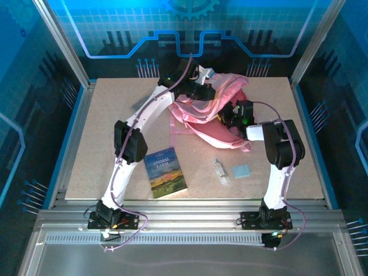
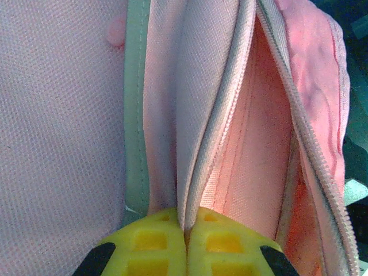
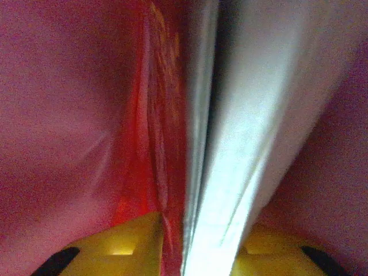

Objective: Pack books, pencil case, and school supplies into a backpack

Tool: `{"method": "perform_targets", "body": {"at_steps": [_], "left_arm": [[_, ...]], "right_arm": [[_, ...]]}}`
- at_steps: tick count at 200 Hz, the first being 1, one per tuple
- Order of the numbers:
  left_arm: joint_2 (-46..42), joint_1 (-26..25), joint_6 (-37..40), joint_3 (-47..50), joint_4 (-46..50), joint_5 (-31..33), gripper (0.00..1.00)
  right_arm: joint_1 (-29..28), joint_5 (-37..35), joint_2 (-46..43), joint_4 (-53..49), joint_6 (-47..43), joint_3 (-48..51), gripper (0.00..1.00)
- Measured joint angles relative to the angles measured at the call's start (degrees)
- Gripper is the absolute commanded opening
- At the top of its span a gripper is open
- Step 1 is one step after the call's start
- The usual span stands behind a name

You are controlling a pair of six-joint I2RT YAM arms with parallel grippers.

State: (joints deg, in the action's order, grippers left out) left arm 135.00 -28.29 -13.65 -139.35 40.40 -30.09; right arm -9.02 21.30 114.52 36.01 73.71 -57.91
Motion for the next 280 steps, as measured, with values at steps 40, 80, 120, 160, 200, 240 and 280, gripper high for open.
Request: {"method": "perform_targets", "body": {"at_steps": [40,80,120,160,200,240,280], "left_arm": [[0.02,0.02,-0.44,0.02,-0.24,0.02,0.00],[0.02,0.02,-1.73,0.81,-1.75,-0.26,0.00],[0.02,0.02,-2.80,2.19,-3.17,-0.31,0.00],[-0.09,-0.35,-3.76,6.58,-5.57,-0.66,0.42],[-7.96,-0.15,-7.04,25.77,-10.91,3.67,0.62],[-25.94,0.02,-10.23,50.86,-14.08,10.93,0.69],[-45.38,0.13,-15.17,71.10,-16.52,17.55,0.71]], "right_arm": [[1.14,-0.83,-6.32,-10.97,-1.22,1.18,0.76],[7.17,-1.20,-20.48,-26.84,-7.61,2.69,0.77],[14.43,-1.88,-32.94,-42.91,-17.84,2.86,0.77],[15.41,-3.04,-44.65,-59.47,-30.49,-0.31,0.78],[12.55,0.74,-52.48,-65.75,-37.05,-1.46,0.78],[1.25,3.34,-52.19,-65.35,-38.86,1.49,0.77],[-9.16,3.85,-48.35,-60.02,-38.91,7.76,0.71]]}}
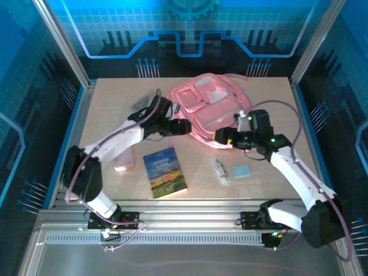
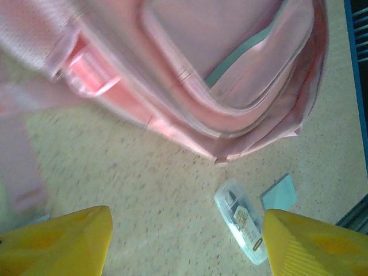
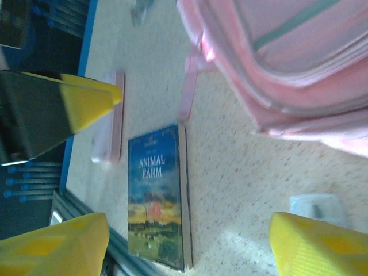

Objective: Pack books, pencil case, and school supplies into a backpack

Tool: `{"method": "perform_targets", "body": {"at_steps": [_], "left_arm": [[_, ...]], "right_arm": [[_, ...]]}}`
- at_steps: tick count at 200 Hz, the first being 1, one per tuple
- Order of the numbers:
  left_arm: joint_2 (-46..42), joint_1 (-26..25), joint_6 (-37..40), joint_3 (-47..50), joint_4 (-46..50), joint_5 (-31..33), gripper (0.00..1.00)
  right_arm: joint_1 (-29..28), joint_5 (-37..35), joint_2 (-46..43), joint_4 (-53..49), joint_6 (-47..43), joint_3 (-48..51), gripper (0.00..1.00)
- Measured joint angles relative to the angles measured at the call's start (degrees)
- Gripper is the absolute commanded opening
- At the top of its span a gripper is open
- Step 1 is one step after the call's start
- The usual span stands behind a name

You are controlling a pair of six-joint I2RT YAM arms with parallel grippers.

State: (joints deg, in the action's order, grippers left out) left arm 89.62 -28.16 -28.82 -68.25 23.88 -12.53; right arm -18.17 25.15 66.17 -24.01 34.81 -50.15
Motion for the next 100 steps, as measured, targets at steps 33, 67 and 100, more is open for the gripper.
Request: {"method": "perform_targets", "body": {"at_steps": [33,67,100], "left_arm": [[-7.04,0.00,-3.93,12.48,1.75,4.92,0.71],[-13.16,0.11,-7.28,21.44,5.20,9.99,0.71],[-20.90,0.28,-10.80,27.85,6.88,13.22,0.71]], "right_arm": [[-9.07,-1.86,6.03,4.20,-0.85,1.75,0.68],[-16.37,-5.31,13.29,8.70,-1.68,1.73,0.65],[-22.08,-8.28,22.67,10.36,-1.70,-1.31,0.64]]}}
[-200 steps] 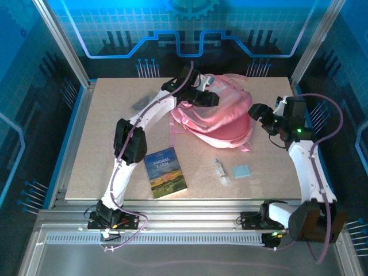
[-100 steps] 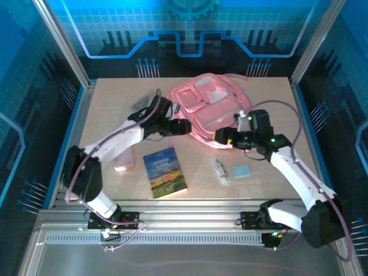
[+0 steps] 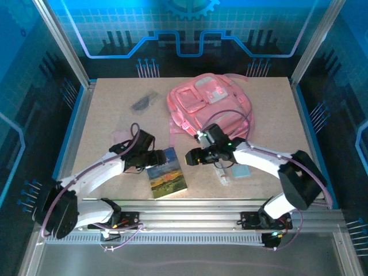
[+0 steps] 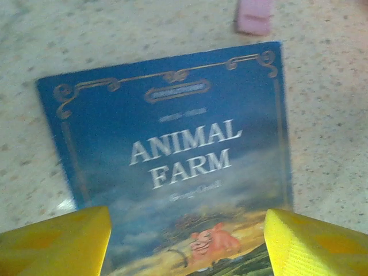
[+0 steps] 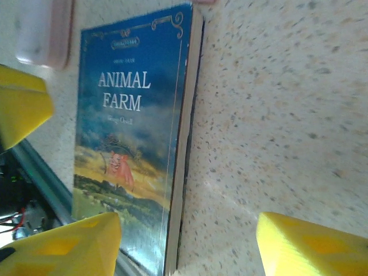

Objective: Pack books, pencil case, and school supplies into a backpack

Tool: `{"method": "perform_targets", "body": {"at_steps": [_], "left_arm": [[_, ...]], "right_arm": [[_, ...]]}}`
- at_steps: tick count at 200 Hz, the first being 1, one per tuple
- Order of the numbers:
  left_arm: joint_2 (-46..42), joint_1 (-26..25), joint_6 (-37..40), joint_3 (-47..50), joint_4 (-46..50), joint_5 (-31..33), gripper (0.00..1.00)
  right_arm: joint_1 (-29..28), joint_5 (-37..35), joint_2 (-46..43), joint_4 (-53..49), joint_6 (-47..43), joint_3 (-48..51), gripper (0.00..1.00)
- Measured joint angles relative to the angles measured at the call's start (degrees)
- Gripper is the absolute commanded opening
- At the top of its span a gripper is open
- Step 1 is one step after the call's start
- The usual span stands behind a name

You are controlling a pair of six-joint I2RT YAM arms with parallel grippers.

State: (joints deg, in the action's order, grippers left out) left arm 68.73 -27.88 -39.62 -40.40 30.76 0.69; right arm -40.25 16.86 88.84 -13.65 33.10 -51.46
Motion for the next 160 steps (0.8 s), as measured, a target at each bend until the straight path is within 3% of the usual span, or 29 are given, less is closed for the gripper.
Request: {"method": "perform_targets", "body": {"at_steps": [42,80,160], "left_arm": [[-2.80,0.26,-4.09,6.75,-0.04,0.61,0.71],[-1.49,0.35,-7.26,11.39,-3.80,0.11,0.69],[0.72,0.63,-8.98,11.69,-4.96,0.72,0.64]], "right_arm": [[-5.49,-1.92,10.86,0.87,0.02,-8.17,0.62],[-7.10,-2.99,18.14,0.70,0.13,-13.33,0.62],[-7.74,0.33,17.07,0.33,2.16,-13.62,0.55]]}}
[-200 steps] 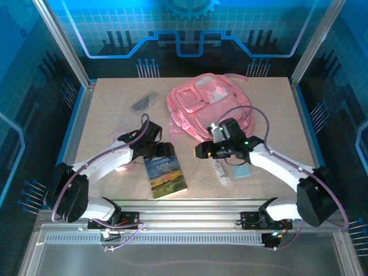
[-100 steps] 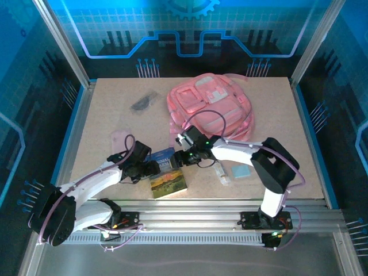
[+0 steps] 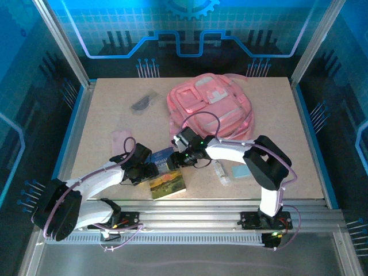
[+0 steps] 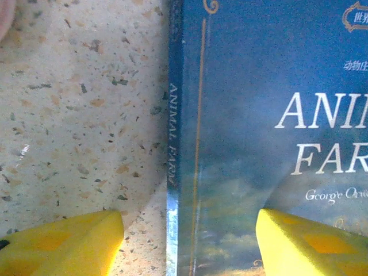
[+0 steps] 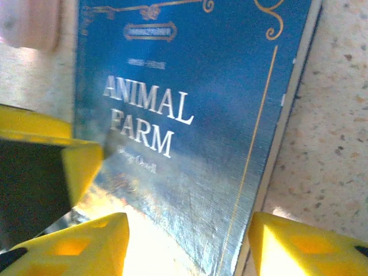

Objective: Pack books, pencil case, and school supplies into a backpack

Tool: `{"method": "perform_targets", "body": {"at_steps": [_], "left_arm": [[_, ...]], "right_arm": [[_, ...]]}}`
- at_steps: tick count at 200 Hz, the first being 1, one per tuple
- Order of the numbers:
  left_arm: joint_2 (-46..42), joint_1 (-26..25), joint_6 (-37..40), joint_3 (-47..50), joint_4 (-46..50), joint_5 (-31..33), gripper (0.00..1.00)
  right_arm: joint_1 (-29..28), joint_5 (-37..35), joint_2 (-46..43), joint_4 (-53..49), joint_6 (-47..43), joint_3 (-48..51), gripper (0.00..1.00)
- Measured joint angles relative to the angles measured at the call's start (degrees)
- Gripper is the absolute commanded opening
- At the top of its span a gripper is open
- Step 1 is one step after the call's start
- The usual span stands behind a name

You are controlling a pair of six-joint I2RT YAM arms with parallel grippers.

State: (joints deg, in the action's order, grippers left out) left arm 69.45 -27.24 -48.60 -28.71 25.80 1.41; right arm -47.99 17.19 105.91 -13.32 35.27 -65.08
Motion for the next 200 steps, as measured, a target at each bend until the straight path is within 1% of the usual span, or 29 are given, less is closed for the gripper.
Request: {"method": "perform_targets", "body": {"at_steps": [34,65,85,109,121,131,144,167,187,200], "left_arm": [[0.26,0.11,-0.66,0.00,0.04,0.28,0.61],[0.33,0.11,-0.68,-0.02,0.07,0.33,0.60],[0.33,0.11,-0.70,-0.02,0.11,0.35,0.60],[0.37,0.15,-0.85,-0.04,0.15,0.35,0.61],[0.37,0.15,-0.81,-0.26,0.35,0.33,0.64],[0.35,0.15,-0.79,-0.70,0.63,0.24,0.68],[0.35,0.15,-0.31,-1.53,1.01,-0.22,0.74],[0.09,0.74,1.03,-3.50,-0.42,-1.20,0.81],[-1.90,2.21,2.49,-7.26,-2.05,-1.77,0.91],[-3.50,3.06,3.63,-9.99,-3.67,-2.10,0.94]], "right_arm": [[0.00,2.86,-2.51,2.78,1.33,0.15,0.44],[-0.13,5.62,-0.59,5.57,3.06,0.15,0.39],[-0.24,6.03,0.87,6.14,3.80,0.15,0.36],[-0.24,5.75,1.07,6.08,3.72,0.13,0.19],[-0.24,5.60,1.07,5.95,3.98,0.11,0.10],[-0.20,5.62,1.05,5.75,3.98,0.11,0.00],[0.20,5.97,0.81,5.44,4.04,0.11,0.00],[1.90,7.82,-0.63,4.81,4.15,0.15,0.00],[4.52,9.70,-4.17,4.20,4.02,0.39,0.00],[6.73,10.75,-7.23,3.91,3.72,0.52,0.00]]}}
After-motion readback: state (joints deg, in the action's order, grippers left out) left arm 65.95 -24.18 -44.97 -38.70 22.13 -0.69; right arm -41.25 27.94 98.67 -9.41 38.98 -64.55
